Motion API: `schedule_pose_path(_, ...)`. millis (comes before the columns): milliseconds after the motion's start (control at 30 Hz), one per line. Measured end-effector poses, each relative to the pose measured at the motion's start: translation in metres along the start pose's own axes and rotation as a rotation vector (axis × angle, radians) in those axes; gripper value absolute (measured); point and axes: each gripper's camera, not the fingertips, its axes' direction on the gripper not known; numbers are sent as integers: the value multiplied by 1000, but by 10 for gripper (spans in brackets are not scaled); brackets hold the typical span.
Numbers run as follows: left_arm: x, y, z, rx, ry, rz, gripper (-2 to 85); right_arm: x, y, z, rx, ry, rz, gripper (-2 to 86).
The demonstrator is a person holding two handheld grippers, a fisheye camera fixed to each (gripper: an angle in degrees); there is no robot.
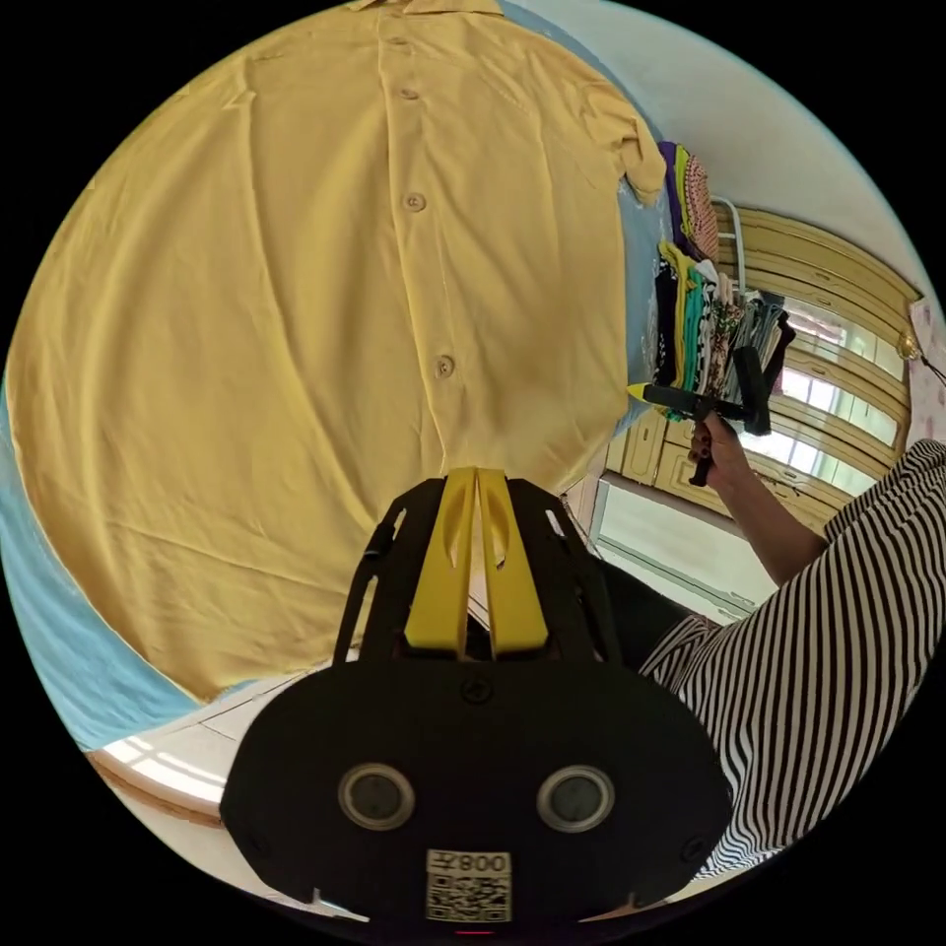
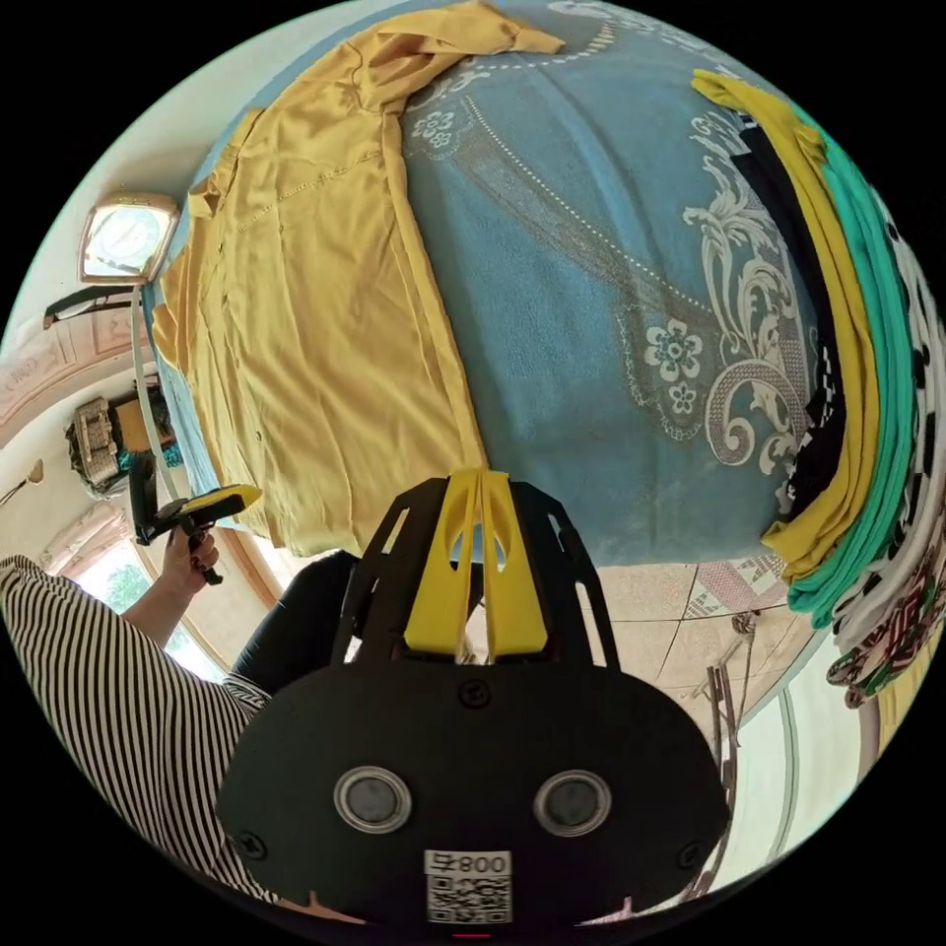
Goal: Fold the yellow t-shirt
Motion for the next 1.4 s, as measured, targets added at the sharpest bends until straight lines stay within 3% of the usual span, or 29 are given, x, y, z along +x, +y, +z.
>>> schedule_pose_path(200, 23, -27, -35, 114, 60, 146, 14, 18, 3, -56, 214, -157, 85, 44)
schedule_pose_path(367, 77, -110, -54, 170, 63, 429, 43, 14, -51, -110, 442, -180, 35, 71)
schedule_pose_path(500, 129, -158, -65, 221, 40, 599, 44, -7, -98, -155, 562, 77, -55, 80)
schedule_pose_path(633, 170, -186, -60, 231, 53, 665, 35, -32, -133, -166, 553, 289, -175, 81)
schedule_pose_path(833, 179, -172, -56, 233, 8, 571, 16, -63, -145, -178, 508, 391, -299, 8)
schedule_pose_path(1033, 133, -110, -113, 346, -67, 301, 5, -56, -151, -290, 524, 61, -370, 5)
schedule_pose_path(1167, 90, -60, -160, 472, -77, 54, 5, -34, -197, -347, 498, 44, -241, 10)
schedule_pose_path(1267, 78, -34, -179, 542, -68, -30, 7, -20, -239, -339, 370, 85, -125, 17)
schedule_pose_path(1400, 82, -17, -183, 517, -157, -77, 14, -29, -238, -322, 394, 141, -82, 18)
